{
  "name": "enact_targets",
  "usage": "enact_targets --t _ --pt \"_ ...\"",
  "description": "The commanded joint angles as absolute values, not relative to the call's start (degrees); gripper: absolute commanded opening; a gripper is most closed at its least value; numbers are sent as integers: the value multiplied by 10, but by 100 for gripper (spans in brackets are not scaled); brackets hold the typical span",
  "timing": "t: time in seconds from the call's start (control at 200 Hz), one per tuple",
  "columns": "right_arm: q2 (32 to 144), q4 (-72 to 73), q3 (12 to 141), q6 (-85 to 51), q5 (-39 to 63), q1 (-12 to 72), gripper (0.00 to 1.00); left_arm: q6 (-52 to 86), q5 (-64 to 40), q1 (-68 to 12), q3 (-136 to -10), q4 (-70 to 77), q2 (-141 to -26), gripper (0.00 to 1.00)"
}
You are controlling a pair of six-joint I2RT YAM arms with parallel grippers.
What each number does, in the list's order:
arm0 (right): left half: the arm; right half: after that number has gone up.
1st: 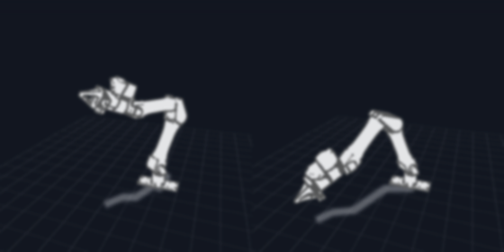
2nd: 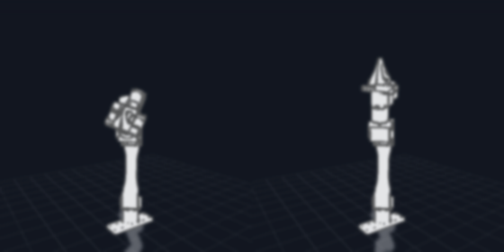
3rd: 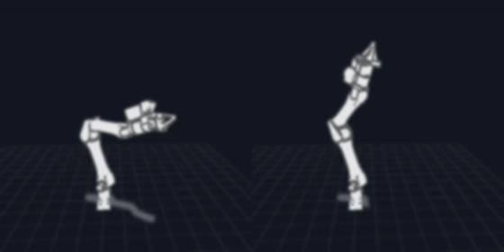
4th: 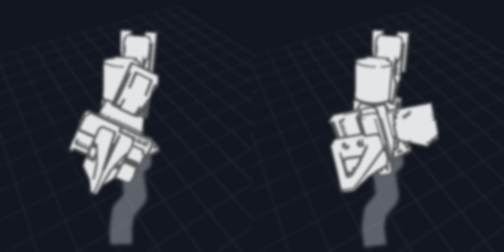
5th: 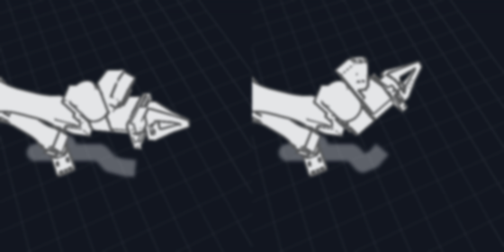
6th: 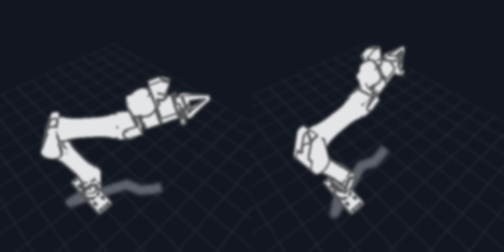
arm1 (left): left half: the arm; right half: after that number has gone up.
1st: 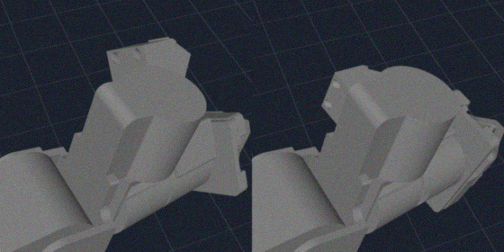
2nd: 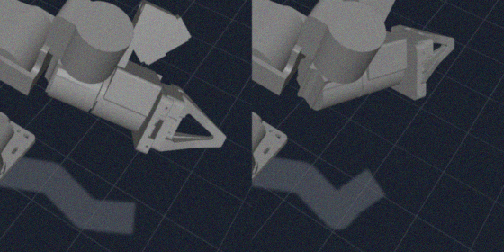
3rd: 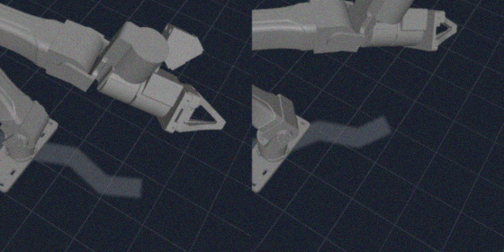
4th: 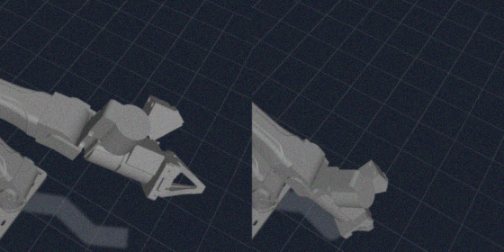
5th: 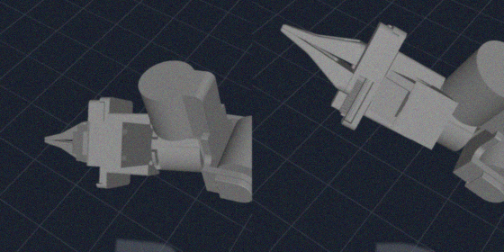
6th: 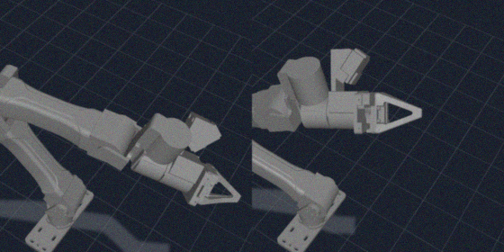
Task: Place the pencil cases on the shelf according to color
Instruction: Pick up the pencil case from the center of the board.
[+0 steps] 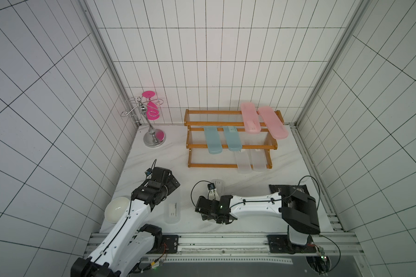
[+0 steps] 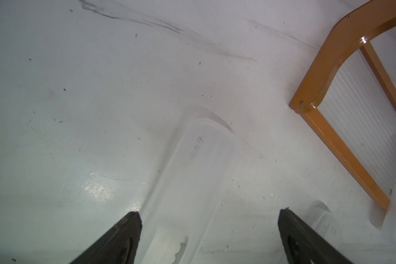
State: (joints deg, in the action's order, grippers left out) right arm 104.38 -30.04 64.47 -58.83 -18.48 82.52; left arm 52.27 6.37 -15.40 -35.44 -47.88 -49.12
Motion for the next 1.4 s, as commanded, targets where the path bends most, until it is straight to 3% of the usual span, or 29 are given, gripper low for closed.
enact_targets --t 0.0,0.4,0.94,1.394 --pt "1032 -347 615 -630 -192 827 99 523 82 -171 -349 -498 -481 98" --pt "886 -320 495 -665 -180 826 99 536 102 -192 -347 -517 -468 98" --pt "983 -311 530 -759 -160 859 100 536 100 -194 -345 -513 -457 98" --pt "954 -488 608 -781 -283 907 60 542 108 -194 -359 -520 -438 98"
